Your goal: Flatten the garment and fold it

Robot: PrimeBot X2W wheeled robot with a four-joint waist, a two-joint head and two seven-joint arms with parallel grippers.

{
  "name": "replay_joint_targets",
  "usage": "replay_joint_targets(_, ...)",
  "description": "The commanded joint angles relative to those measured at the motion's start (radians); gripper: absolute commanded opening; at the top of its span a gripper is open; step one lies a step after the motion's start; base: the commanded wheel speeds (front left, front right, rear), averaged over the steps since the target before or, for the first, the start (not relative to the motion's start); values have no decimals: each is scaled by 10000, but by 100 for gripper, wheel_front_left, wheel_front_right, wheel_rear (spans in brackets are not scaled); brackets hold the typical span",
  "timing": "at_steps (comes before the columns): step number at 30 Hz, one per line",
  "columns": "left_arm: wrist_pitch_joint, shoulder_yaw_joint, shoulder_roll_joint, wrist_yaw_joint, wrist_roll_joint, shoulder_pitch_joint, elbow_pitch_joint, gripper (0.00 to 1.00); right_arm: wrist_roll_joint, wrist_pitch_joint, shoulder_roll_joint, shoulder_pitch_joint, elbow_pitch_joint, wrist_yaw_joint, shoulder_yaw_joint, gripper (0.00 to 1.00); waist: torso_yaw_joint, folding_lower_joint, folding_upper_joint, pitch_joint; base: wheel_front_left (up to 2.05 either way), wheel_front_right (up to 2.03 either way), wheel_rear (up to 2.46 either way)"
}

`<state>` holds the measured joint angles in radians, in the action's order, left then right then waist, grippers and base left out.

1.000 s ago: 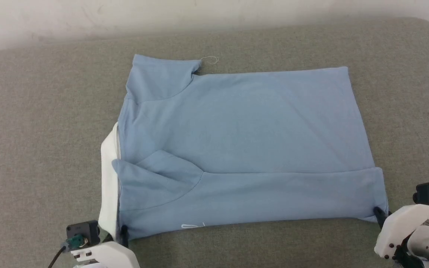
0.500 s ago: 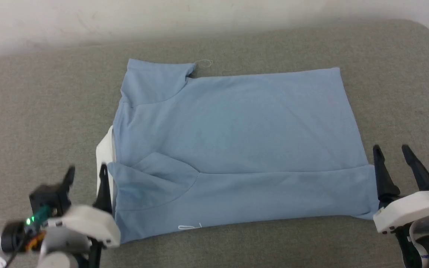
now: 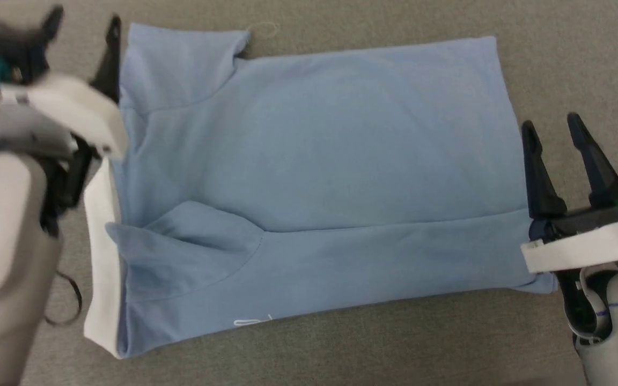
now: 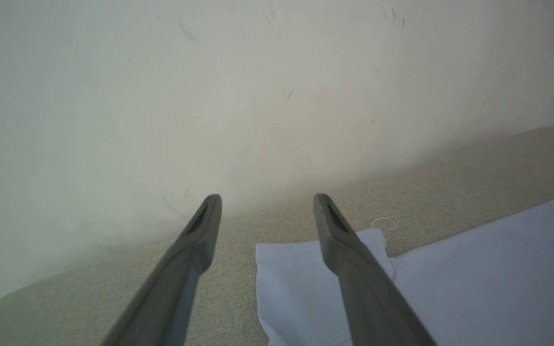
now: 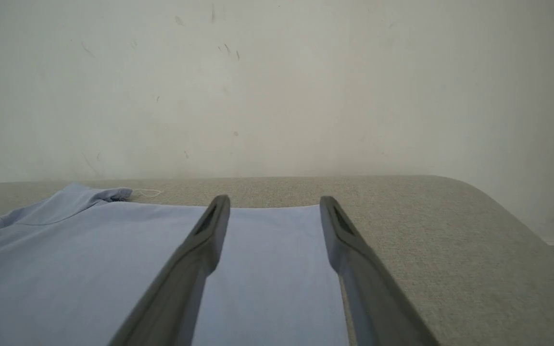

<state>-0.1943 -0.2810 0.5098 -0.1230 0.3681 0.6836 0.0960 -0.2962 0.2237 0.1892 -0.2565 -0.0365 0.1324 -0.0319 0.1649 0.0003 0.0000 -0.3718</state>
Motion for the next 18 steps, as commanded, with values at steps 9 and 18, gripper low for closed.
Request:
replay_joint_targets(9, -3357, -30, 304, 30, 225, 3354, 1897, 100, -341, 291, -19, -1156, 50, -17, -665, 100, 1372, -3, 0, -2316, 0, 0, 0)
replay_joint_targets(18, -6132, 212, 669, -876, 416, 4192, 2192, 100, -515, 368, -202, -1350, -165, -17, -918, 100, 1864, -3, 0, -2875, 0, 0, 0)
